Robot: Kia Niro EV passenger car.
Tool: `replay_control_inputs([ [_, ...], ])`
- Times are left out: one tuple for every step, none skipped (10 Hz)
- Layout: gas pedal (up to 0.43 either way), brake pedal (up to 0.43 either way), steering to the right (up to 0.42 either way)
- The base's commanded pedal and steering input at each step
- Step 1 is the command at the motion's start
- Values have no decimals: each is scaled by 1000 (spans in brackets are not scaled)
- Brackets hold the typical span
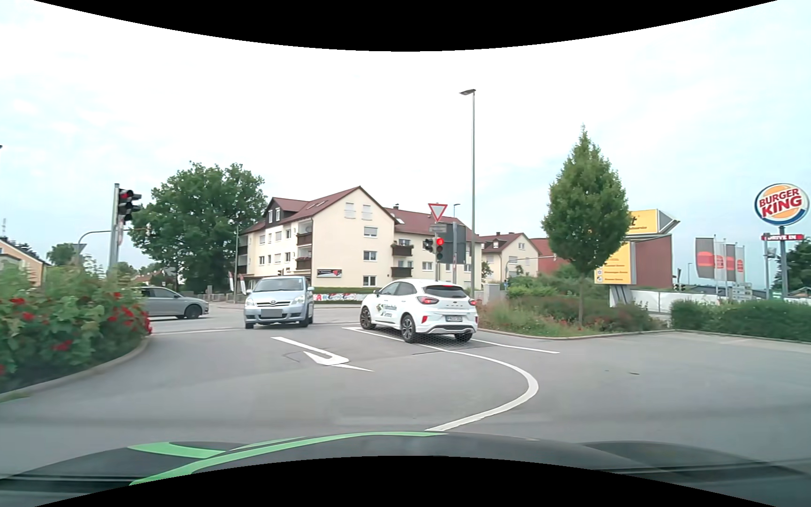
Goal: Follow the waypoints while adhering to traffic rules and regulations
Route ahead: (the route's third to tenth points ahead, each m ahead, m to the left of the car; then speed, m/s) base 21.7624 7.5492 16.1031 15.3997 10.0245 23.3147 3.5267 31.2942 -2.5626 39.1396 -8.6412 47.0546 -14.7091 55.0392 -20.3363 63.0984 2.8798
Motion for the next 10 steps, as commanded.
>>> replay_control_inputs([
  [0,30,549],
  [0,49,551],
  [0,61,554],
  [0,73,556],
  [0,85,557],
  [0,116,554],
  [0,140,547],
  [0,159,535],
  [0,171,514],
  [0,189,487],
])
